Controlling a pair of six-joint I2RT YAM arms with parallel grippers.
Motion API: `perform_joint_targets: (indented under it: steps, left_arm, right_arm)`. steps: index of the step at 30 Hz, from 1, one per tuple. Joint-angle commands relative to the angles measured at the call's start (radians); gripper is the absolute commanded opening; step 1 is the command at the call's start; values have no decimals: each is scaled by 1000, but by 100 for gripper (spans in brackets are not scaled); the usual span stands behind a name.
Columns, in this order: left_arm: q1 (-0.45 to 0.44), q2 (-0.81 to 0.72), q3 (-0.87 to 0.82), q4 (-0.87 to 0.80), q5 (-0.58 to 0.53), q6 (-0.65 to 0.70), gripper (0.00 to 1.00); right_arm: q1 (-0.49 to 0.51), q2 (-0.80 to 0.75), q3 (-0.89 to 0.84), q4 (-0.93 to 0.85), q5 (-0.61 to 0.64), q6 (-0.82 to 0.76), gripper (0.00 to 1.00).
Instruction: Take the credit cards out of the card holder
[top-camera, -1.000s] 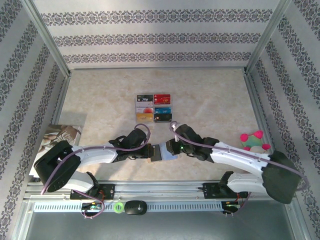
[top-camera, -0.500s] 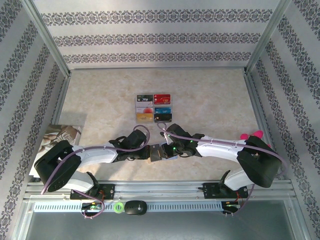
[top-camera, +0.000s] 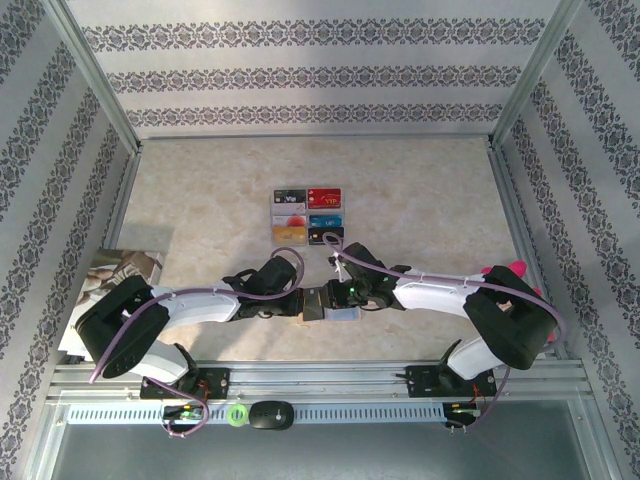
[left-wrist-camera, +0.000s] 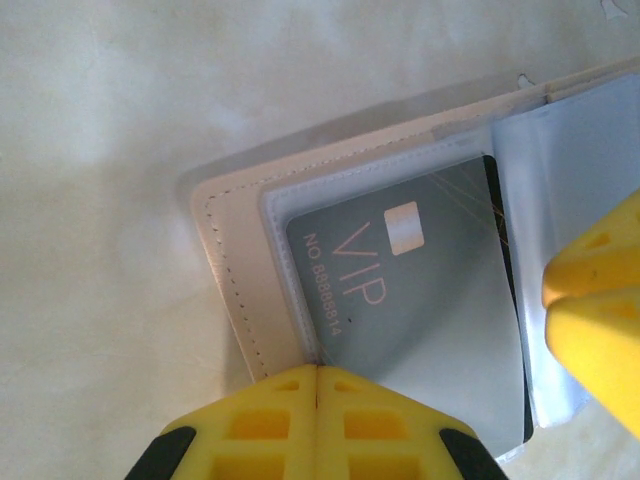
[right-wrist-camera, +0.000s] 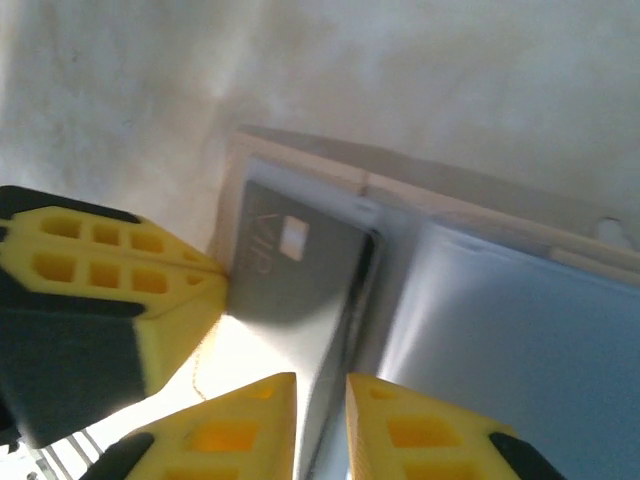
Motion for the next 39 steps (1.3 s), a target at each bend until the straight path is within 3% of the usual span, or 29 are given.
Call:
perform_joint_targets:
  steps: [1, 17, 39]
  left_arm:
    - [10, 14, -27, -40, -4, 12, 0]
    - [10, 13, -33, -28, 3, 11, 0]
    - [10, 25, -35, -8, 15, 13, 0]
  right_arm:
    - [-19, -21, -27, 44, -36, 50, 17]
    - [-20, 25, -47, 104, -75, 86, 12]
    - [-9, 65, -46, 160, -114, 112, 16]
